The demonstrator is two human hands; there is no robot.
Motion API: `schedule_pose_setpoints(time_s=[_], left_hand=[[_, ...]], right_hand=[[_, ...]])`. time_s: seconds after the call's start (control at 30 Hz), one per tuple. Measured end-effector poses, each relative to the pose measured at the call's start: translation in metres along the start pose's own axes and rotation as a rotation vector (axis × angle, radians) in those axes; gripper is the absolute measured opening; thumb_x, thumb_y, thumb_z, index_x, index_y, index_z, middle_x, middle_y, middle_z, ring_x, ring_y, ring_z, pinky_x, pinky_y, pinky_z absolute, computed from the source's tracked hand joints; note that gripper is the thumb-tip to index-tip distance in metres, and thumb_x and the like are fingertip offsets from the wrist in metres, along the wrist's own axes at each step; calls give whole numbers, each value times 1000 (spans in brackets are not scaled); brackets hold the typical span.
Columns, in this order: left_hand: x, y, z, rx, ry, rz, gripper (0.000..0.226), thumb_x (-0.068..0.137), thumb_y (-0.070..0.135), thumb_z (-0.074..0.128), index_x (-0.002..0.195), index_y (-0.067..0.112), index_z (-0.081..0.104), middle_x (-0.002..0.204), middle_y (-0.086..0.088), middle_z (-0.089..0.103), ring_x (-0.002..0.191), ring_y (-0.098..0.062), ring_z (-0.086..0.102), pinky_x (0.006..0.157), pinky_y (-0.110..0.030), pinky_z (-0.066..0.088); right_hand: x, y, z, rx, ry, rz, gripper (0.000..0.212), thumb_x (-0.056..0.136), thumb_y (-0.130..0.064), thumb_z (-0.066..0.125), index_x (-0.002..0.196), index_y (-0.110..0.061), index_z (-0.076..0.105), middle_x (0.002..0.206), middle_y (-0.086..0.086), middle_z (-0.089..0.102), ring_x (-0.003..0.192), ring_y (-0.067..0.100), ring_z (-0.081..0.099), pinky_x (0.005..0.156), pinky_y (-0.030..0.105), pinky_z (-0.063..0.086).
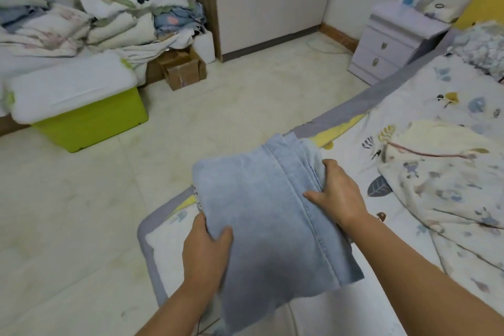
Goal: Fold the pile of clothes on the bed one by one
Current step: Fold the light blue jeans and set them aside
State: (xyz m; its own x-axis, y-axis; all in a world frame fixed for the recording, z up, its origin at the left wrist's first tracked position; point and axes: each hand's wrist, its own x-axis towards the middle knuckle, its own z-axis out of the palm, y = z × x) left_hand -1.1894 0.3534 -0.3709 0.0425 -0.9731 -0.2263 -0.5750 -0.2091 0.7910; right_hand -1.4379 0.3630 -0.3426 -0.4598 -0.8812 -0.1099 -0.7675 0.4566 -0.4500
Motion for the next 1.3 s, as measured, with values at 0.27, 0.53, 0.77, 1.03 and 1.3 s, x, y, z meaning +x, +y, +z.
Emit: schedule_pose_setpoints(time_s=[0.27,0.53,0.77,1.03,1.3], left_hand=[[28,-48,44,-2,11,-233,24,86,26,62,100,18,43,94,-1,56,79,-20,52,65,-30,37],[49,-45,53,486,158,194,72,75,24,65,137,0,37,136,-32,39,122,-49,42,97,-59,38],[82,-75,76,945,-287,330,76,79,66,-9,144,27,-21,139,-9,-40,141,-33,-22,114,-44,-12],[86,-79,79,961,-293,310,72,92,60,15,146,25,-18,149,-13,-33,140,-34,-23,114,-45,-12],[63,-10,53,835,-382,470,41,92,39,32,128,24,48,145,-4,32,134,-25,31,103,-36,27]], right_hand=[[62,6,72,-107,-87,-105,75,76,-33,74,134,-6,35,125,16,47,114,33,47,89,36,36],[52,3,116,-334,206,24,79,87,-44,54,149,-15,16,153,22,13,142,35,9,109,57,1],[51,37,149,-465,-221,95,83,85,-74,15,148,-29,-13,155,12,-21,142,33,-20,112,57,-7],[54,37,140,-396,-290,51,75,91,-65,21,150,-26,-5,157,11,-15,144,28,-16,113,51,-8],[-30,20,76,102,81,97,36,93,-17,49,128,-10,51,128,9,54,120,25,43,98,28,27]])
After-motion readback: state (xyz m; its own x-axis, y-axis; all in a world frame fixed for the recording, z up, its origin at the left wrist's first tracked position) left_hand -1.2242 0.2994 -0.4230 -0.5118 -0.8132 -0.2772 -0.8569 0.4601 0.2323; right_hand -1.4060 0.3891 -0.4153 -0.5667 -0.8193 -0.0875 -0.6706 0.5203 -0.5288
